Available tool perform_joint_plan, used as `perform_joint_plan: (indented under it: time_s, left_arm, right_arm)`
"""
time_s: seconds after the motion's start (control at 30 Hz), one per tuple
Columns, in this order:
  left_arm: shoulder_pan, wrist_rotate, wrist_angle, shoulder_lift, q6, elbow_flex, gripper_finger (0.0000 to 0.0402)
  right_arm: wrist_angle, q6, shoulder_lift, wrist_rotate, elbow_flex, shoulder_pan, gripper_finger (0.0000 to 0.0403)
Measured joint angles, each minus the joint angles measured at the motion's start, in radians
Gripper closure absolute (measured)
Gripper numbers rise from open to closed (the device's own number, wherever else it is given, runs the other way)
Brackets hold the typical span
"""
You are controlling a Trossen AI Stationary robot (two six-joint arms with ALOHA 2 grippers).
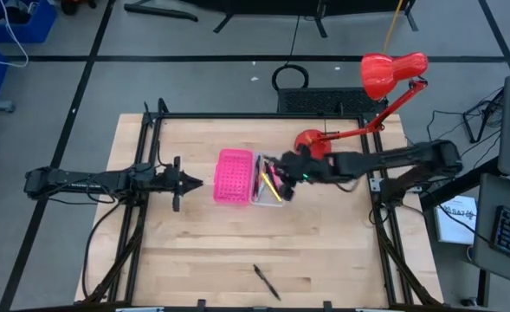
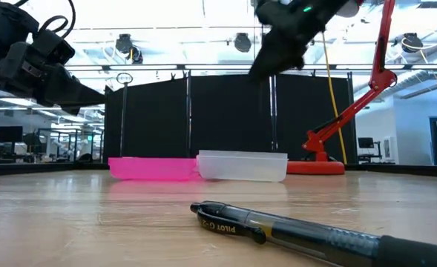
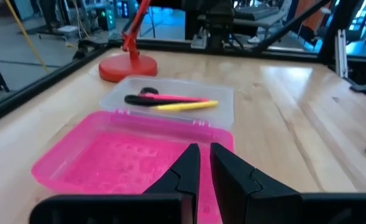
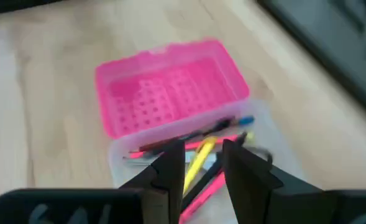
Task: Pick & place school supplies into a supply box
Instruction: Put the black ballpen into the pink supply box
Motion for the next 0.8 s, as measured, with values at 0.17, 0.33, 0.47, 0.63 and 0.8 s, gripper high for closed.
perform_joint_plan:
  time_s: [0.17,0.33,0.47,0.63,0.8]
  left_arm:
    - [0.000,-0.013,0.016,0.000,0.079,0.000,0.0355]
    - [0.000,-0.095,0.077,0.000,0.055,0.000,0.0355]
    - [0.000,-0.172,0.064,0.003,0.017,0.000,0.0355]
    - [0.000,-0.176,0.021,0.003,-0.074,0.000,0.0355]
    - [0.000,-0.184,-0.066,0.003,-0.170,0.000,0.0355]
  right_arm:
    - [0.227,-0.220,-0.164,-0.127,-0.153,0.052,0.0308]
    - [0.333,-0.267,-0.369,-0.190,-0.318,0.090,0.0337]
    - [0.336,-0.250,-0.549,-0.161,-0.437,0.108,0.0385]
    - [0.349,-0.250,-0.722,-0.052,-0.584,0.138,0.0397]
    - [0.481,-0.269,-0.822,-0.044,-0.732,0.140,0.0402]
